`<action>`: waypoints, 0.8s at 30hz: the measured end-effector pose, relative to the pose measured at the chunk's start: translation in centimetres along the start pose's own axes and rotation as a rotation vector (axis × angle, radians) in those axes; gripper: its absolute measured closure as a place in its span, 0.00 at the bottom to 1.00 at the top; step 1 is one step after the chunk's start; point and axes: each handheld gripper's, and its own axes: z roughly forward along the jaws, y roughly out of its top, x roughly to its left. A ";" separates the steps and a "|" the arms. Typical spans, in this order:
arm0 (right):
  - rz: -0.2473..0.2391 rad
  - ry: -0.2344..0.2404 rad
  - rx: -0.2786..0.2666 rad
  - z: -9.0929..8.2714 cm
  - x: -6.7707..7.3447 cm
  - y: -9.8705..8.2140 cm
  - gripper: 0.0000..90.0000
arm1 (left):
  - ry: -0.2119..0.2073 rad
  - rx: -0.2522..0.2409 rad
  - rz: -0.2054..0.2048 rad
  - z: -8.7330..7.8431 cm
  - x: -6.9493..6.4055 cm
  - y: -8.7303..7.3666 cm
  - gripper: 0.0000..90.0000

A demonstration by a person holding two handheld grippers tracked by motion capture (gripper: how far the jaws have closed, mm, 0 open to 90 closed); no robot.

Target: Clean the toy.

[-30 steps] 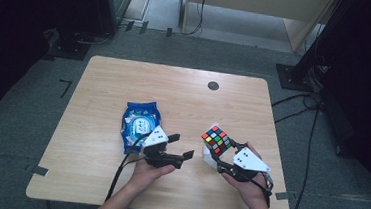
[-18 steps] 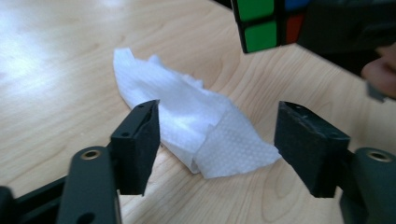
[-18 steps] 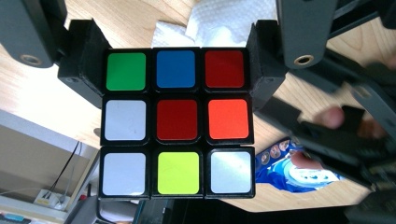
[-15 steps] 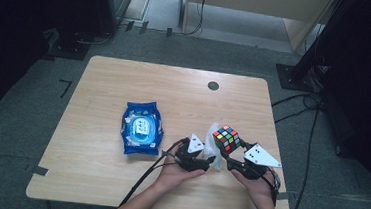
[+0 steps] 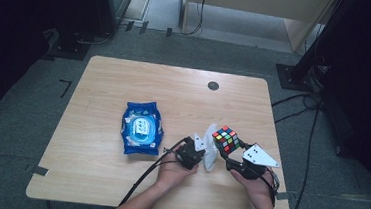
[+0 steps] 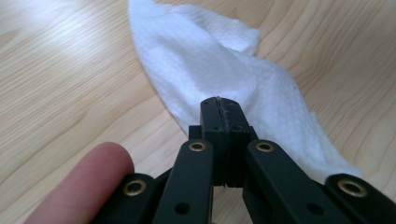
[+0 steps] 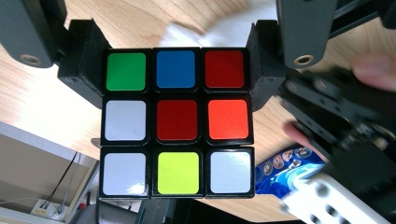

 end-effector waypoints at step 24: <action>-0.027 0.027 0.020 0.9 1.2 0.1 0.39 | -0.017 -0.130 0.030 -6.4 3.7 -4.6 0.48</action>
